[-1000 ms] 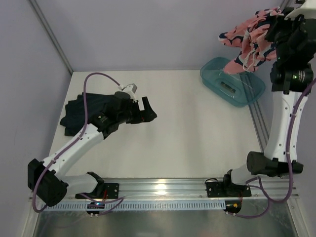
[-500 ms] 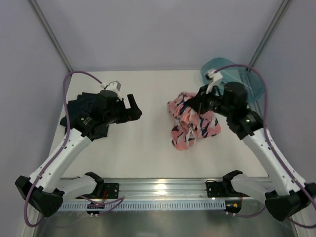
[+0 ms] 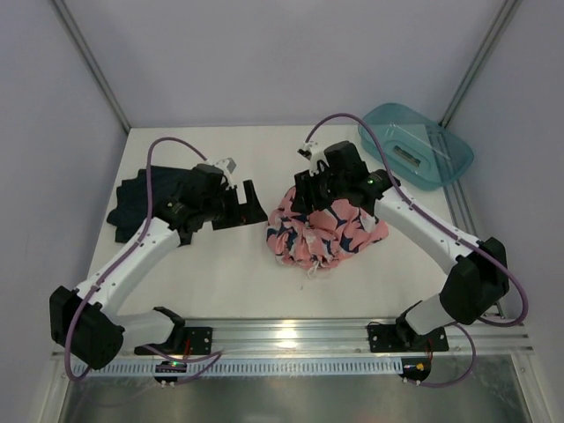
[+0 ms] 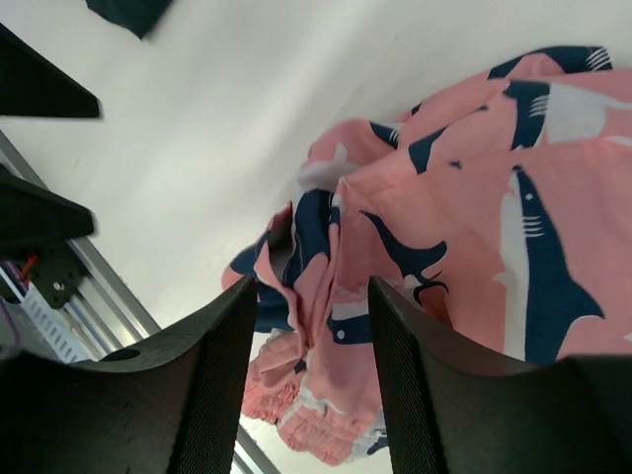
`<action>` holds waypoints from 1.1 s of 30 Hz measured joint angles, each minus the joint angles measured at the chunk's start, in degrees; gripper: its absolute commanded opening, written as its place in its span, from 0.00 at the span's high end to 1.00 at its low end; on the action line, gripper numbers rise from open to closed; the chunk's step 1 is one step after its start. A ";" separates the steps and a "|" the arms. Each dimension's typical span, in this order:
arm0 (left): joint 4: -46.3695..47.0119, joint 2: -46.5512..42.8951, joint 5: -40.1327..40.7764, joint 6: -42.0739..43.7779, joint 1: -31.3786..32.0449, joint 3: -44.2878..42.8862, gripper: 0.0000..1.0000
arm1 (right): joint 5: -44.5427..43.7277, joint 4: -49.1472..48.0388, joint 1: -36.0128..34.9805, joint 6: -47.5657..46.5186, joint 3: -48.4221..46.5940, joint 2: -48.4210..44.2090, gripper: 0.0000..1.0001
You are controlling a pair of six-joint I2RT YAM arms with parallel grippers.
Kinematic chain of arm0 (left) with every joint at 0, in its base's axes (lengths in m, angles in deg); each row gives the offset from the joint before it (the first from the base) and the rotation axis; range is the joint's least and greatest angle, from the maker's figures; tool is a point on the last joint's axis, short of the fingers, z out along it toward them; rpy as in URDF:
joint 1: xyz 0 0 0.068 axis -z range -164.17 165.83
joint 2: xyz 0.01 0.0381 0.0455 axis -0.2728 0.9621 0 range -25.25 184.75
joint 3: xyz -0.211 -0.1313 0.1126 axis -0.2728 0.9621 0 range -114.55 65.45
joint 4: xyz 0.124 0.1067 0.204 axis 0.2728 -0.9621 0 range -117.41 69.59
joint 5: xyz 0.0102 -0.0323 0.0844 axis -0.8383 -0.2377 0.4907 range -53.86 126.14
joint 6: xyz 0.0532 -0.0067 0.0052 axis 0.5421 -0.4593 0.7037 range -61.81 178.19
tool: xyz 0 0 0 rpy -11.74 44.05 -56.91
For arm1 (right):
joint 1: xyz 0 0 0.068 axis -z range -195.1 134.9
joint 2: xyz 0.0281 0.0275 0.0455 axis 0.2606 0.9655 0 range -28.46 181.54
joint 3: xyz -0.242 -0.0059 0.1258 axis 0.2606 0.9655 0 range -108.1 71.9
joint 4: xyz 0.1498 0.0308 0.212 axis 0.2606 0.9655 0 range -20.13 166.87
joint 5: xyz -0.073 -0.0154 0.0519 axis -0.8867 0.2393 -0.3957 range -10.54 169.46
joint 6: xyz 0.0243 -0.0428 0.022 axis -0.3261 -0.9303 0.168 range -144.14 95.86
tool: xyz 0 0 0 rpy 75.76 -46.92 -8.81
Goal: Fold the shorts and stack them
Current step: Place the shorts at the center of the board, then flatten out the shorts at the center of the board.
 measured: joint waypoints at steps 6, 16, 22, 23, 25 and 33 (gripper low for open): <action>4.66 0.22 -6.25 -0.87 0.07 3.98 0.08 | -1.09 0.76 0.11 1.22 0.31 -4.57 0.45; 10.45 -2.51 -10.25 -3.91 2.60 11.32 0.10 | -7.30 0.20 -8.15 4.02 12.31 -13.29 0.46; 11.80 -9.35 -12.96 -4.50 2.95 17.99 0.08 | -14.60 -0.02 -18.78 6.27 20.37 -18.97 0.47; 11.85 -10.23 -13.33 -4.57 2.97 19.19 0.08 | -15.96 -0.37 -19.76 6.82 21.59 -19.93 0.49; 12.11 -11.85 -13.86 -4.79 2.97 21.29 0.08 | -18.25 -1.09 -20.81 7.80 23.80 -21.35 0.51; 17.29 -15.74 -17.97 -7.76 3.56 28.20 0.15 | -24.30 -5.97 -22.97 11.19 28.30 -19.17 0.52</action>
